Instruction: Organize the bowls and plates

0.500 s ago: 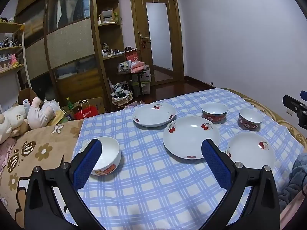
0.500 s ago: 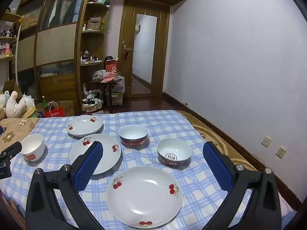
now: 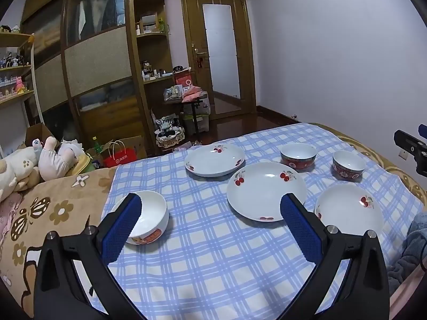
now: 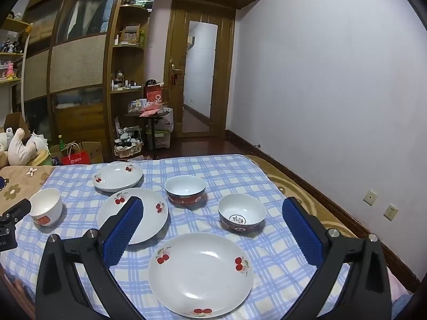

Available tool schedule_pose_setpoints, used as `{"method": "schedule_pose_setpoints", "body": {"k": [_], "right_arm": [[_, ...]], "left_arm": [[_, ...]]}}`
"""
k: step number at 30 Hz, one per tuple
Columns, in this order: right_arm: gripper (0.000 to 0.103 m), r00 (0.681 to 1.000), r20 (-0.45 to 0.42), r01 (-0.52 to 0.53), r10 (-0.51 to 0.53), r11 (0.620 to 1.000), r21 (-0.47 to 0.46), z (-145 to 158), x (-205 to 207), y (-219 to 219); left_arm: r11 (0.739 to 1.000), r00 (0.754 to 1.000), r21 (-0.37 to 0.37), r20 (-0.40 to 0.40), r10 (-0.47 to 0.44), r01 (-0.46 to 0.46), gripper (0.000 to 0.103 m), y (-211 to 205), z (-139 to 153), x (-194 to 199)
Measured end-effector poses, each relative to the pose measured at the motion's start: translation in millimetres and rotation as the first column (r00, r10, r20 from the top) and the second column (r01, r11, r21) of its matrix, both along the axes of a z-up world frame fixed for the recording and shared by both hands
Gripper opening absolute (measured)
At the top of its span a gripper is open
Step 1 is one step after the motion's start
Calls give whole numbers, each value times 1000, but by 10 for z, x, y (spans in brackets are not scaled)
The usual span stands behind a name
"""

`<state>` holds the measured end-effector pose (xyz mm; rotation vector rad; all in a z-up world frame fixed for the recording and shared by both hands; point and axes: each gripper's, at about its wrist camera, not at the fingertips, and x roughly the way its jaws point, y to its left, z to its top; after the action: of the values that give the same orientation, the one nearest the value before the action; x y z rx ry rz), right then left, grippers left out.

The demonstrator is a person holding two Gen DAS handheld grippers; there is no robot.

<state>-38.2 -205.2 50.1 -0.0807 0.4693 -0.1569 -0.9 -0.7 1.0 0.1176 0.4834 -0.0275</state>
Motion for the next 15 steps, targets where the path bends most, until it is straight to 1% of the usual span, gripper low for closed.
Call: {"method": "schedule_pose_setpoints", "body": {"k": [3, 9, 15], "right_arm": [[103, 1000, 4, 3, -3, 1000, 2, -34, 19, -17], [103, 1000, 5, 14, -14, 1000, 5, -5, 28, -22], [103, 1000, -9, 12, -12, 1000, -5, -13, 53, 11]], "left_arm": [[1000, 1000, -1, -5, -4, 4, 102, -16, -9, 14], [1000, 1000, -2, -7, -8, 8, 102, -28, -11, 16], [1000, 1000, 2, -8, -20, 20, 102, -53, -29, 11]]}}
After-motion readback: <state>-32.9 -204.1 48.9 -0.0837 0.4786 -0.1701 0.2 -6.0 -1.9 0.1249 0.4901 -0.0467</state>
